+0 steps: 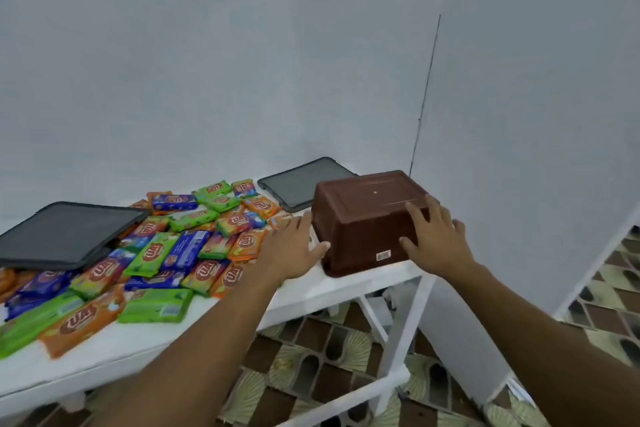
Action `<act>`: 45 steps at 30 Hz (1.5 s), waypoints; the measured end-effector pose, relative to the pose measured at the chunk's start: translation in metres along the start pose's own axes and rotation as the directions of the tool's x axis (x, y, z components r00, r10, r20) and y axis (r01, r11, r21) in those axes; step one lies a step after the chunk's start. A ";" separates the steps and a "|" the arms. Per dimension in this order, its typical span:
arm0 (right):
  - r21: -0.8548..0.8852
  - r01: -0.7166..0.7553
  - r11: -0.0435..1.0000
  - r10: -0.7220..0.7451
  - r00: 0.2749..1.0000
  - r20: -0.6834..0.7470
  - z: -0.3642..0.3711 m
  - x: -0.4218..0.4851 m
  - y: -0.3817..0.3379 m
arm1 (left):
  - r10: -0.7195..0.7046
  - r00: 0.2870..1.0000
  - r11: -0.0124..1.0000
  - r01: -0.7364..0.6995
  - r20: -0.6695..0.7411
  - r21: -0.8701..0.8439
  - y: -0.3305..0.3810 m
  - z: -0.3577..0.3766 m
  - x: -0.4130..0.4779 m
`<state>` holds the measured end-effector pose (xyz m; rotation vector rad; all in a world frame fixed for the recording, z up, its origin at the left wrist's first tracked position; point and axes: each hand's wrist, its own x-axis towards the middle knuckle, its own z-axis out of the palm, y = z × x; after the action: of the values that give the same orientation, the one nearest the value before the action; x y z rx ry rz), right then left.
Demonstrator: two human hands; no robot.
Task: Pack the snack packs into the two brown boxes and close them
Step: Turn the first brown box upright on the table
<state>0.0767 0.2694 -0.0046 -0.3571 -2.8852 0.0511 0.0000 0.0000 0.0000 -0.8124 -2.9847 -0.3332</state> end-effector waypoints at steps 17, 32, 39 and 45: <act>0.885 0.072 0.461 0.193 0.965 -0.179 -0.023 0.094 0.070 | -0.484 0.811 0.489 -0.061 -0.329 -0.870 0.035 0.017 0.057; 0.732 -0.080 0.677 0.049 0.997 0.063 0.005 0.194 0.062 | -0.599 0.719 0.718 0.286 -0.353 -0.635 0.025 -0.006 0.101; 0.563 -0.009 0.826 -0.104 0.980 0.167 0.026 0.205 0.047 | -0.540 0.831 0.663 0.325 -0.130 -0.674 0.008 0.011 0.104; 0.303 0.293 0.907 -0.297 0.954 -0.033 0.021 0.197 0.020 | -0.504 0.840 0.784 0.348 -0.200 -0.514 -0.020 -0.005 0.078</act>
<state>-0.1098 0.3365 0.0180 0.1393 -2.8466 0.4426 -0.0772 0.0214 0.0074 -0.0261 -2.7520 -1.1089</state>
